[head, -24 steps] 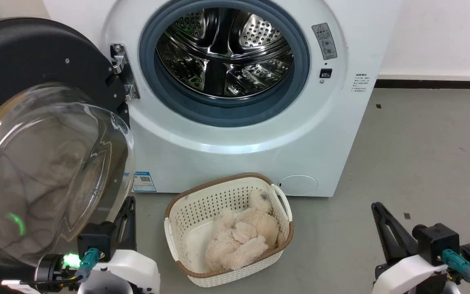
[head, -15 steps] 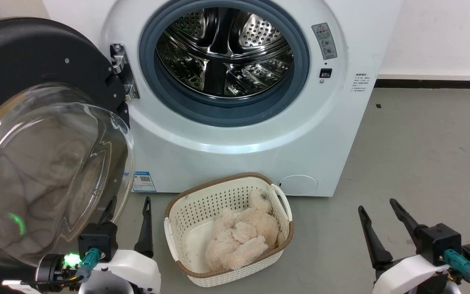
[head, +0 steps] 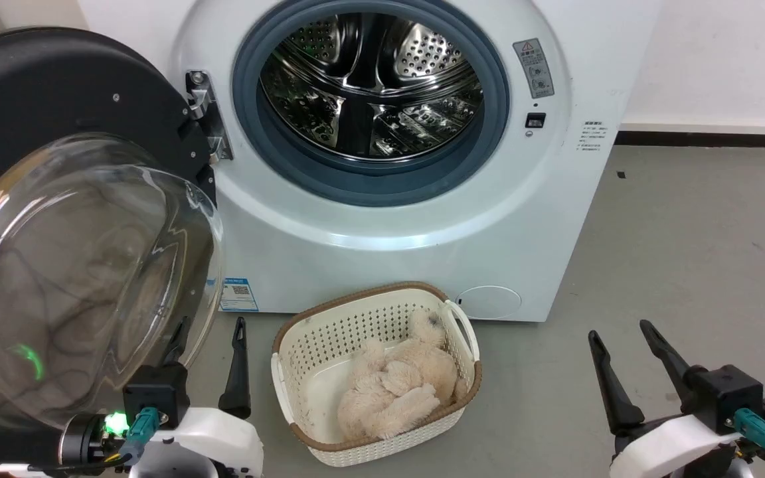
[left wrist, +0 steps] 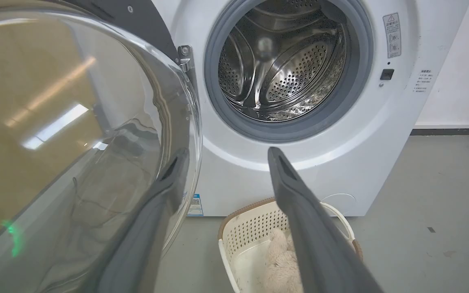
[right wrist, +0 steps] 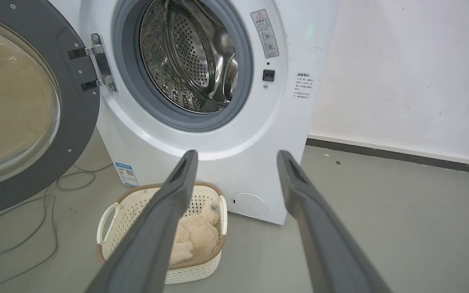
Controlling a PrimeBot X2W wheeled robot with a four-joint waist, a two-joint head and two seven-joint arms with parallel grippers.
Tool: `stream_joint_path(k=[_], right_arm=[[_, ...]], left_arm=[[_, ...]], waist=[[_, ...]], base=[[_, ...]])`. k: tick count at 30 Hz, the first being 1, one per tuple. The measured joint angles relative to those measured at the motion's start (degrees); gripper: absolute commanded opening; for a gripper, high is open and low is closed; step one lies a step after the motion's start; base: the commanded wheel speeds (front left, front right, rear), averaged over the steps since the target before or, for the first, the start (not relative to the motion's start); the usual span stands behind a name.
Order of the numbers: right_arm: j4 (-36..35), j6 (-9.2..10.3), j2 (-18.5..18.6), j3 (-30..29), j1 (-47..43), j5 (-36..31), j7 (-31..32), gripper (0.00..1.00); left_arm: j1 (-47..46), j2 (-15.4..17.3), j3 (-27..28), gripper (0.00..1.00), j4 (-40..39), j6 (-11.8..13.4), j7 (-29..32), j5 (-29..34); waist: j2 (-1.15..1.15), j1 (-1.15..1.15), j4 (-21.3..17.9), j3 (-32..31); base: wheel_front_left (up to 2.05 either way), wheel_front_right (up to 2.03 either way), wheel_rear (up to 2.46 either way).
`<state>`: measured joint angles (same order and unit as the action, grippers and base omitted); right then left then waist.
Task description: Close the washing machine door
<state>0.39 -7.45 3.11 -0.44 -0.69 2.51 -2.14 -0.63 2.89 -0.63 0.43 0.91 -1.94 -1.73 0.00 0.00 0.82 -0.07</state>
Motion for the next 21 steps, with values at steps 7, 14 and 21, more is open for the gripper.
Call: stream_joint_path(k=[7, 14, 21], right_arm=[[0.15, 0.0, 0.0, -0.07, -0.01, 1.29, -0.59, 1.0], [0.29, 0.0, 0.0, 0.04, -0.02, 2.23, -1.54, 1.0], [0.42, 0.0, 0.0, 0.23, -0.02, 3.05, -2.27, 1.0]], left_arm=[[0.01, -0.01, -0.04, 1.0, -0.02, 0.44, -0.74, -0.53], [0.05, -0.01, -0.04, 1.0, -0.1, 0.67, -1.7, -1.0], [0.71, -0.01, -0.03, 1.0, -0.19, 0.97, -2.49, -1.51]], waist=[[0.0, 0.0, 1.22, -0.1], [0.0, 0.0, 2.88, -0.19], [0.0, 0.0, 4.8, -0.3]], base=[[0.0, 0.0, 0.0], [0.0, 0.0, 0.0], [0.0, 0.0, 0.0]])
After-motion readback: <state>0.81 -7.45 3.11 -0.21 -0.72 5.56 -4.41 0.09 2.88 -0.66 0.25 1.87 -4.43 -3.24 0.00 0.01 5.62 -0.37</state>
